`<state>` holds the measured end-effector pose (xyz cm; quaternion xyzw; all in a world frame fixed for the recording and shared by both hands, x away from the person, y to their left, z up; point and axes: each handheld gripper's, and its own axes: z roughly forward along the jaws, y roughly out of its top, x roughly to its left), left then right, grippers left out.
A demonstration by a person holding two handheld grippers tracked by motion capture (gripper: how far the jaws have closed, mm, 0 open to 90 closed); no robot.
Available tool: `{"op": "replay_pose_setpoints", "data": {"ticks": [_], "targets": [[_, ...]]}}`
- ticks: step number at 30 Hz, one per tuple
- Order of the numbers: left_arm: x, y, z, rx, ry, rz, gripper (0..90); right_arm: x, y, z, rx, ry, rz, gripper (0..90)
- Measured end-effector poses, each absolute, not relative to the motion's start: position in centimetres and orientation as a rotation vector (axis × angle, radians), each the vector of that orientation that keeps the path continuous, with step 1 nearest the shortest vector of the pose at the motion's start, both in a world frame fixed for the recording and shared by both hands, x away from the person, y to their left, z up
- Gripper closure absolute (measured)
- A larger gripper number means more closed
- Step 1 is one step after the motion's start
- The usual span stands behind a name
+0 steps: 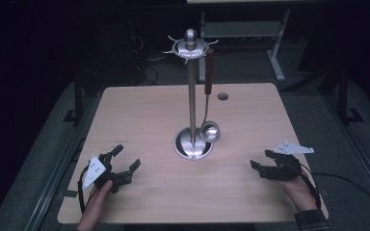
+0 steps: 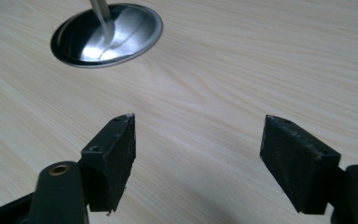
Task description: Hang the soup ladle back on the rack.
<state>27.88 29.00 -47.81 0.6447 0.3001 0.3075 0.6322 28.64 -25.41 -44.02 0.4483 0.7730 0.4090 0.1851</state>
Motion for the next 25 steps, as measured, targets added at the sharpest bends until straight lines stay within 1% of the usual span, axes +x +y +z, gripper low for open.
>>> {"op": "replay_pose_setpoints", "data": {"ticks": [1,2,3,4,6,7,8,9,12,25], "targets": [[27.9,29.0,-47.8,1.474,0.687,0.703,12.8,28.6,-25.5,-44.3,1.279,2.181,1.147,21.6],[27.9,29.0,-47.8,1.474,0.687,0.703,12.8,28.6,-25.5,-44.3,1.279,2.181,1.147,21.6],[27.9,29.0,-47.8,1.474,0.687,0.703,12.8,28.6,-25.6,-44.5,1.300,2.177,1.125,16.8],[27.9,29.0,-47.8,1.474,0.688,0.703,12.8,28.6,-25.7,-44.5,1.312,2.169,1.126,13.9],[27.9,29.0,-47.8,1.475,0.687,0.703,12.8,28.6,-25.8,-44.6,1.319,2.167,1.129,13.2],[27.9,29.0,-47.8,1.475,0.687,0.703,12.8,28.6,-26.0,-44.8,1.341,2.154,1.142,7.7],[27.9,29.0,-47.8,1.475,0.687,0.703,12.8,28.6,-26.0,-44.8,1.341,2.154,1.142,7.7],[27.9,29.0,-47.8,1.474,0.687,0.703,12.8,28.6,-26.2,-45.0,1.352,2.142,1.146,1.7],[27.9,29.0,-47.8,1.475,0.687,0.703,12.8,28.3,-26.7,-45.4,1.387,2.121,1.188,0.0],[27.9,29.0,-47.8,1.476,0.689,0.704,12.8,27.6,-28.0,-45.4,1.392,2.072,1.191,0.0]]}}
